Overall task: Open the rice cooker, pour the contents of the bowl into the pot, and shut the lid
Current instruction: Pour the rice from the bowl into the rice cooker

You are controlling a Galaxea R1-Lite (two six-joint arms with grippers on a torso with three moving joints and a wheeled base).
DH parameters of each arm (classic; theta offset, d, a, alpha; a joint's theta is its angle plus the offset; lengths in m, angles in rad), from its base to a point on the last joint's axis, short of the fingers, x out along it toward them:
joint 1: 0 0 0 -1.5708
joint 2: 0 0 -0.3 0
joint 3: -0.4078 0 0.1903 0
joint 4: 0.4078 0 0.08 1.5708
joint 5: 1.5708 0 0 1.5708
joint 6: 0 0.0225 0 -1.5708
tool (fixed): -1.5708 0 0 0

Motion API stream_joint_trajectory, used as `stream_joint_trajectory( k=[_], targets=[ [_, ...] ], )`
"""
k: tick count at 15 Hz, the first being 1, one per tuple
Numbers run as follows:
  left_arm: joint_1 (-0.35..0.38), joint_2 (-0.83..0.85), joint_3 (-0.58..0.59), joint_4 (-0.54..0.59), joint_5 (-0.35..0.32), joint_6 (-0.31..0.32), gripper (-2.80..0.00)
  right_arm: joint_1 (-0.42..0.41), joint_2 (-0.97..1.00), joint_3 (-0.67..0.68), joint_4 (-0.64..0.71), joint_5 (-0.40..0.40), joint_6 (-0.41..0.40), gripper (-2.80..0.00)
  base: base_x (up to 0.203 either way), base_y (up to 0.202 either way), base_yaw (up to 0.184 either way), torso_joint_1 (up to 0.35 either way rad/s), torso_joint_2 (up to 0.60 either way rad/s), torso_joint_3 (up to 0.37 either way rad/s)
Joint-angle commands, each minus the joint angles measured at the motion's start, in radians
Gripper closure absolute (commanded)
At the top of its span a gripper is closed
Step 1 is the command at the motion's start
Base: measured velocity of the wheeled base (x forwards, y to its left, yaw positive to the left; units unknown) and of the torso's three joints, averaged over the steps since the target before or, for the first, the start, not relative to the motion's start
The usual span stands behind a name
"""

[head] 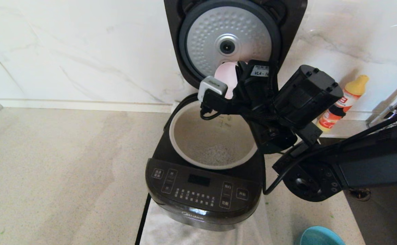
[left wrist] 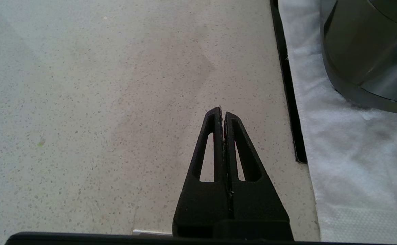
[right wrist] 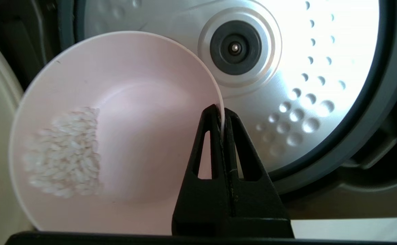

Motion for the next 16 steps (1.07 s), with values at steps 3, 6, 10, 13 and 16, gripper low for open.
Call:
stream_joint_trajectory(
  k=[3,6,10,13,16],
  targets=[
    [0.0,0.001,0.002,-0.002,0.0,0.001,0.0,0.007,0.027,-0.001,-0.016,0.022,-0.092,0.0,0.0,0.0,0.0,0.0,0.0,0.0],
    [0.0,0.001,0.002,-0.001,0.0,0.001,0.0,0.009,0.055,-0.001,-0.03,0.042,-0.138,0.0,0.0,0.0,0.0,0.0,0.0,0.0],
    [0.0,0.001,0.002,-0.002,0.0,0.001,0.0,0.011,0.07,-0.014,-0.028,0.09,-0.212,0.0,0.0,0.0,0.0,0.0,0.0,0.0],
    [0.0,0.001,0.002,0.0,0.0,0.001,0.0,0.017,0.074,-0.021,-0.028,0.093,-0.268,0.0,0.0,0.0,0.0,0.0,0.0,0.0],
    [0.0,0.001,0.002,0.0,0.0,0.001,0.0,0.033,0.076,-0.021,-0.022,0.092,-0.282,0.0,0.0,0.0,0.0,0.0,0.0,0.0]
  ],
)
